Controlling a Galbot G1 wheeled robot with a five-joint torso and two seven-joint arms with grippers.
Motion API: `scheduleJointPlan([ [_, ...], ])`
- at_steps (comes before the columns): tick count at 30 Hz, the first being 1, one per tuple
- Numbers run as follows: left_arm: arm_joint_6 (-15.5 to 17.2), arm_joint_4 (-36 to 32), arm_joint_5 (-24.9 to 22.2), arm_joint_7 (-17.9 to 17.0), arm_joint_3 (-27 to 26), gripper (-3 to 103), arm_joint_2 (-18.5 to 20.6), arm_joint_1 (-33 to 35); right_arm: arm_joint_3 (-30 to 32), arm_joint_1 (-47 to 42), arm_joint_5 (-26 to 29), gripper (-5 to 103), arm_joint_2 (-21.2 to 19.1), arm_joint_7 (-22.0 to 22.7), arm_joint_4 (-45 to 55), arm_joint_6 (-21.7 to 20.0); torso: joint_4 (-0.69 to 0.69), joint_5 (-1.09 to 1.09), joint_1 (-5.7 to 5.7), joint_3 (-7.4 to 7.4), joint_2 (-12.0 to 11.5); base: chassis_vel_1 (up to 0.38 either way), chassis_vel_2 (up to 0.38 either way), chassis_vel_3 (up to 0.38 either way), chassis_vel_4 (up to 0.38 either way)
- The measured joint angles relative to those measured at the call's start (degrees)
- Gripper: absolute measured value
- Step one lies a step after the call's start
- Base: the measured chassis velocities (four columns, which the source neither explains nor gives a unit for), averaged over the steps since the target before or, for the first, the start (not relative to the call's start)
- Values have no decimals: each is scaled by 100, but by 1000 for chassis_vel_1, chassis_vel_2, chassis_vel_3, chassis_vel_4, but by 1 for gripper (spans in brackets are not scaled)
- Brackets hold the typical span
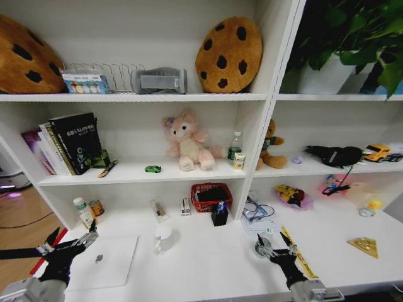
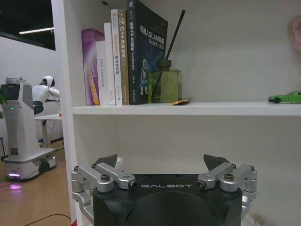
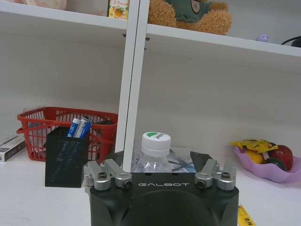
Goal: Organize the objects on the table.
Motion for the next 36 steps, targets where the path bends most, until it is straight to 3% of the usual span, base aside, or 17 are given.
scheduleJointPlan([
  [1,0,0,0,0,0,100,0,0,-21,7,24,74,-7,-5,-9,-11,0,0,0,0,0,0,0,0,0],
  [4,0,0,0,0,0,100,0,0,-55,7,98,74,-10,-25,-13,-23,0,0,0,0,0,0,0,0,0],
  [5,0,0,0,0,0,100,0,0,-66,7,127,63,-10,-54,-19,-23,0,0,0,0,0,0,0,0,0],
  [7,0,0,0,0,0,100,0,0,-80,6,168,63,-14,-90,-29,-23,0,0,0,0,0,0,0,0,0],
  [8,0,0,0,0,0,100,0,0,-93,7,222,52,-21,-118,-35,-23,0,0,0,0,0,0,0,0,0],
  [9,0,0,0,0,0,100,0,0,-96,12,255,52,-27,-130,-38,-23,0,0,0,0,0,0,0,0,0],
  [10,0,0,0,0,0,100,0,0,-98,22,291,41,-34,-142,-44,-20,0,0,0,0,0,0,0,0,0],
  [12,0,0,0,0,0,100,0,0,-98,28,307,41,-39,-149,-47,-18,0,0,0,0,0,0,0,0,0],
  [13,0,0,0,0,0,100,0,0,-92,28,342,31,-47,-161,-48,-16,0,0,0,0,0,0,0,0,0],
  [18,0,0,0,0,0,100,0,0,-36,-36,402,26,-48,-252,-2,12,0,1,0,0,0,0,0,0,0],
  [27,0,0,0,0,0,100,0,0,669,-829,259,26,443,-756,409,662,0,-1,0,0,0,0,0,0,0],
  [29,0,0,0,1,0,100,0,0,1019,-1290,139,26,746,-982,459,1096,0,0,0,-1,1,0,0,0,0],
  [31,0,0,0,-2,0,100,0,0,1069,-1406,131,26,803,-1026,460,1207,-1,-1,0,-1,0,0,0,0,0],
  [32,0,1,0,1,1,100,0,0,1173,-1824,153,26,918,-1156,424,1592,-1,0,0,-1,1,0,0,0,0],
  [34,0,0,0,-1,1,100,1,0,1185,-1951,157,26,930,-1183,395,1732,-1,-1,0,-1,0,0,0,0,0],
  [36,0,0,0,-2,0,100,0,0,1183,-2463,125,26,946,-1238,299,2346,-1,1,0,-1,1,0,0,0,0],
])
